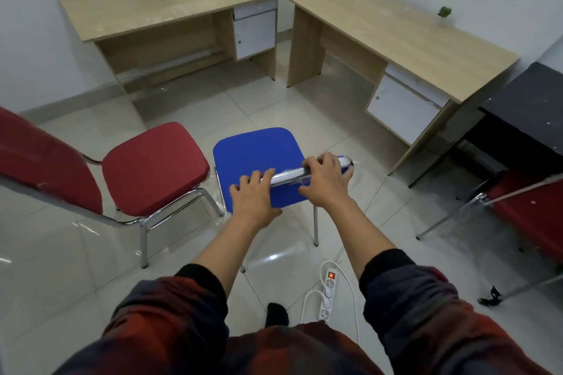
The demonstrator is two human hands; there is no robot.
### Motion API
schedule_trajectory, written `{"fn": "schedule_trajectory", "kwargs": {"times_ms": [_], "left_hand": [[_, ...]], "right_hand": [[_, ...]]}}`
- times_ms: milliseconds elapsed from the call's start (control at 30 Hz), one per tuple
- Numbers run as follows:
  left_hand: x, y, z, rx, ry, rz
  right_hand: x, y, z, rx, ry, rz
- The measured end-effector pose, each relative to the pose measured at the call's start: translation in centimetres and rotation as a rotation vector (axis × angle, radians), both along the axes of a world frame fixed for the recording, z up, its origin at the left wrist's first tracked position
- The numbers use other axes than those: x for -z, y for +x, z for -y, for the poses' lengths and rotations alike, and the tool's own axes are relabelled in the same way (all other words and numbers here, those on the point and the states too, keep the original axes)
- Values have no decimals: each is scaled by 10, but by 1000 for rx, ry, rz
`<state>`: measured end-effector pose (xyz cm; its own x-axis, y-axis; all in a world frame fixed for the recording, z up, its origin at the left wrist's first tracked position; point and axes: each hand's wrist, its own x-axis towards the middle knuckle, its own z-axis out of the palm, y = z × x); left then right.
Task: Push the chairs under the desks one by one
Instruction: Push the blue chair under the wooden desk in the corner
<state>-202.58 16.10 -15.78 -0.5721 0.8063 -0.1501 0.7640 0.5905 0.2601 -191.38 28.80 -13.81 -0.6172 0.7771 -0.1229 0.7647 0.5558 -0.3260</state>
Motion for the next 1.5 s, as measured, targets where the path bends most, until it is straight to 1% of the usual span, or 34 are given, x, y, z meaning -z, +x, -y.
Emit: {"fn": "schedule_trajectory", "kwargs": {"times_ms": [67,133,167,233,333,400,567,700,833,967,1267,1500], "left_hand": [[5,-22,-18,-67,80,27],[5,-38,-34,-89,105,66],[6,-41,-37,-75,80,96],[12,-42,-44,19,17,150],[5,-53,-67,113,41,196],[0,-71,-87,142,65,192],[7,-100,-108,241,-18,187],[-14,-142,-144,360,-27,128],[-30,-181,-166,498,-101,82],[-40,-205,-182,591,-91,78],[-35,-237,-181,543,92,151],[-28,-247,-162,404,180,227]], "right_hand": [[3,-10,-26,-39,41,16],[9,-15,-46,-48,77,18],[13,-15,-50,-34,88,26],[25,-11,-54,-13,120,63],[20,-21,-77,23,188,61],[8,-35,-98,21,205,78],[14,-55,-110,41,180,135],[4,-75,-135,104,176,104],[11,-94,-131,194,129,87],[12,-108,-131,274,96,57],[-5,-142,-140,246,82,123],[-24,-171,-159,81,140,247]]}}
